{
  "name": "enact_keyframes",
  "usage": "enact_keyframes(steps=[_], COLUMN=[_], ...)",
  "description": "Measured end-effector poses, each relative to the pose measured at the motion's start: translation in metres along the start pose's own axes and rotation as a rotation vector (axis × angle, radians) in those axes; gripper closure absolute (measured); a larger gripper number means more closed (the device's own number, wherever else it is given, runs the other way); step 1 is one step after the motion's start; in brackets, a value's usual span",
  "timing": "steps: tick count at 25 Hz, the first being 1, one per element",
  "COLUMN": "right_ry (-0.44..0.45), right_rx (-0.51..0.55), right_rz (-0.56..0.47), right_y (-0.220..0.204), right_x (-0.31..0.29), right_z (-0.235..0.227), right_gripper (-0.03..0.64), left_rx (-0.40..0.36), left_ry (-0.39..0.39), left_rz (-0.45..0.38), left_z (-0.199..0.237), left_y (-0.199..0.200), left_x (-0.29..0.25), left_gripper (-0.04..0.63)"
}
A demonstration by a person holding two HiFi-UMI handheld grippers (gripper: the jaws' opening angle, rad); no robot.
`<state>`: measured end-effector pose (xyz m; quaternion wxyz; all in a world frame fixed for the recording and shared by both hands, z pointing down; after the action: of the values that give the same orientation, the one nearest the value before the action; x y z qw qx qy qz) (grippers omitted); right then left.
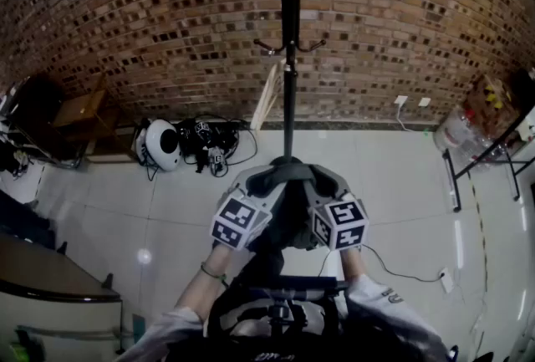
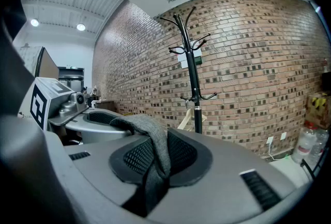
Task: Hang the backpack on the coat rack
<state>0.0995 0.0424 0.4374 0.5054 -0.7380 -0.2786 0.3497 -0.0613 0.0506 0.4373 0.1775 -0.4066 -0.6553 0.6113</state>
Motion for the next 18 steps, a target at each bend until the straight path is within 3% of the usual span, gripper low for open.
enact_keyframes(steps=[10, 18], right_ry=[-0.038, -0.083], right_rx=[0.004, 0.032], right_rz=[0.008, -0.056], right_y=[0.032, 0.091], right_x=[-0.08, -0.147], right_z=[-0.04, -0.068], right_gripper=[0.546, 0.546], left_rx=[0.006, -0.041], left_ry=[-0.022, -0.052], left_rz=[-0.011, -0.081], left_z=[0.073, 0.155], left_y=[0.004, 0.04], left_x=[-0.065, -0.117], left_gripper=[0.482, 0.482])
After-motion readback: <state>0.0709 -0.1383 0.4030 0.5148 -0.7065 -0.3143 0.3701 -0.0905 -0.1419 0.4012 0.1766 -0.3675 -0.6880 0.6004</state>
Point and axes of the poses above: the fingertips, and each gripper's own axes: x backward along the fingers, z to its left, y out of its top, the point moved 9 cm from there along x, backward along the fingers, and after that the axes turned 7 degrees about -x, right-handed, at the moved point
